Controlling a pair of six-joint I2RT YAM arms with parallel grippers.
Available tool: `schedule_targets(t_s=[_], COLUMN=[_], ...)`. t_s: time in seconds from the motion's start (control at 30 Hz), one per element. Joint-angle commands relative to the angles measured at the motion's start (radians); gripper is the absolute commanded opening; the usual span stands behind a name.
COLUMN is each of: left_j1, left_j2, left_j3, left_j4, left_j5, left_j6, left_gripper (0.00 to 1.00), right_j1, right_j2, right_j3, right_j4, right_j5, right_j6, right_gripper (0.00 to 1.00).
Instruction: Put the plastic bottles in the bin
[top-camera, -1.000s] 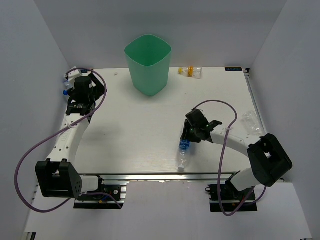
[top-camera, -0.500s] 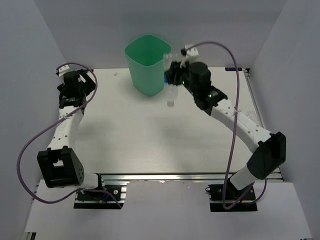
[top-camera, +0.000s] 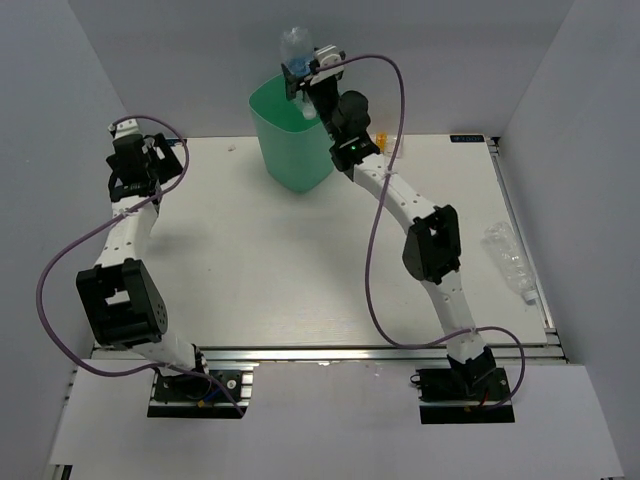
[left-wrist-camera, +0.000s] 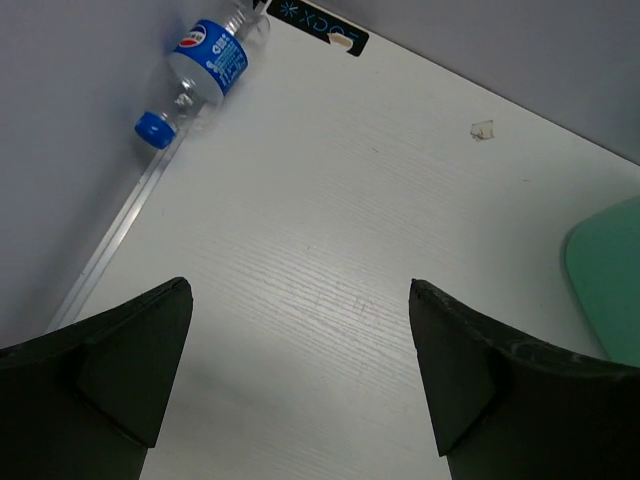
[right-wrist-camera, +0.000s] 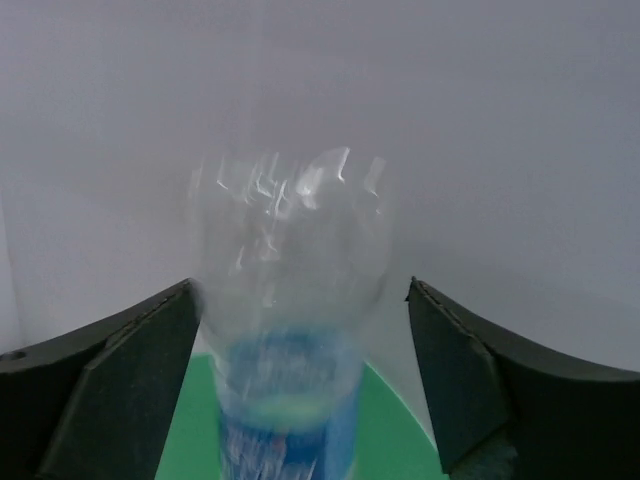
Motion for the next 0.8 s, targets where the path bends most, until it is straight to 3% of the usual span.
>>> schedule_targets(t_s=[0.0,0.2,0.33,0.43,0.47,0.57,0.77], left_j1=[0.011,0.029,0.053,0.072,0.081,0.102,0.126], left_j2=[0.023,0.117,0.184,0.291,0.357,0.460,0.727], left_j3=[0.074,0.186,0.240,0.356,0.390,0.523,0.836], left_j4=[0.025,-0.004,0.039,-0.017,-0.057,-0.108,-0.222], left_j5=[0.013,0.034,0.061,0.005,-0.011,-0.065,-0.059], left_j6=[0.077,0.123,0.187,0.277,0.295,0.351,0.399], left_gripper=[0.98,0.98,0.98,0.98,0.98,0.98,0.98], right_j1=[-0.040,-0.046,-0.046,-0.046,-0.048,-0.065,-0.134], right_j2=[0.075,-0.067,-0.204,-0.385,-0.482,-0.651,-0.816], right_j3=[0.134,0.006,-0.068,-0.302,-0.453,-0.736,-1.000], right_j4=[0.142,0.108,-0.016,-0.113,-0.136,-0.122,-0.229], right_j5=[-0.049,-0.111,-0.113,-0.064,-0.006,0.086,0.192], right_j6=[0.054,0.056,0.094,0.112,0.113,0.119,0.194], right_gripper=[0.89,0.89,0.89,0.89,0.89,0.89,0.89])
